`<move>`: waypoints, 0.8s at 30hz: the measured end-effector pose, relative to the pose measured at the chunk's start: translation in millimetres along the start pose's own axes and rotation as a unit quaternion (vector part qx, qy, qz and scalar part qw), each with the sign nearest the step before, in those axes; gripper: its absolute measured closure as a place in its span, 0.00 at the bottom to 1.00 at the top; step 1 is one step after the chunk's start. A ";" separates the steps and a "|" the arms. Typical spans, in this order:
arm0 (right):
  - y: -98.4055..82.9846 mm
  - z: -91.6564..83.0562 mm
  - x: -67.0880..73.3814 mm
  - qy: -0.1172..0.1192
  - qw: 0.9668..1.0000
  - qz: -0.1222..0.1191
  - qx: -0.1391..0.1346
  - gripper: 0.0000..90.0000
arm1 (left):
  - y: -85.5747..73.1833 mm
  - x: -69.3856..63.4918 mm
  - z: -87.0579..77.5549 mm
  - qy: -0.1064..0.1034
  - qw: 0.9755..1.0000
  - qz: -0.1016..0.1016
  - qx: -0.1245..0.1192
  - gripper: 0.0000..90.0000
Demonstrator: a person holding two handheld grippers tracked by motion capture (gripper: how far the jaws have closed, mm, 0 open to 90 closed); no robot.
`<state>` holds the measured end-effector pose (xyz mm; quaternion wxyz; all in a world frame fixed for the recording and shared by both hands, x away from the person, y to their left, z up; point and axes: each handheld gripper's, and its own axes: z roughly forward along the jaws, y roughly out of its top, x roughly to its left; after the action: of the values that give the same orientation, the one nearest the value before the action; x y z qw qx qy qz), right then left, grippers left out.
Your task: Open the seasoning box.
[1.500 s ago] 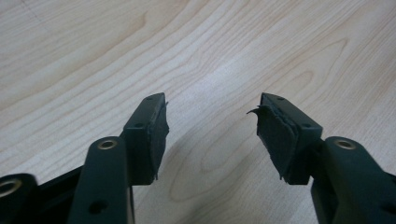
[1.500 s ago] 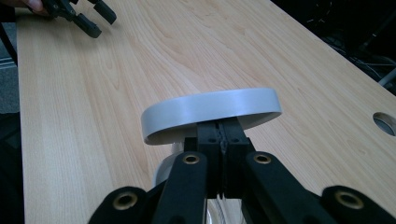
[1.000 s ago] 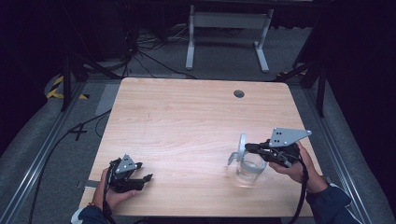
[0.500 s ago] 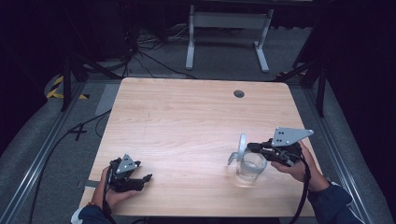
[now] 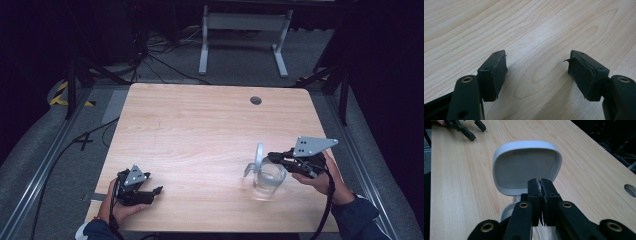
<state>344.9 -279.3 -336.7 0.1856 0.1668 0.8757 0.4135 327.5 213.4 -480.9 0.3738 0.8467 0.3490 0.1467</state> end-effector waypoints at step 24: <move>-32.8 -42.1 -10.0 -0.051 0.998 0.029 -0.016 0.91 | 1.5 0.7 0.9 -0.002 1.000 -0.001 0.005 0.33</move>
<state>329.6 -331.4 -335.9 0.2206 0.2104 0.8532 0.4232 329.1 212.6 -480.4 0.3704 0.8486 0.3497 0.1429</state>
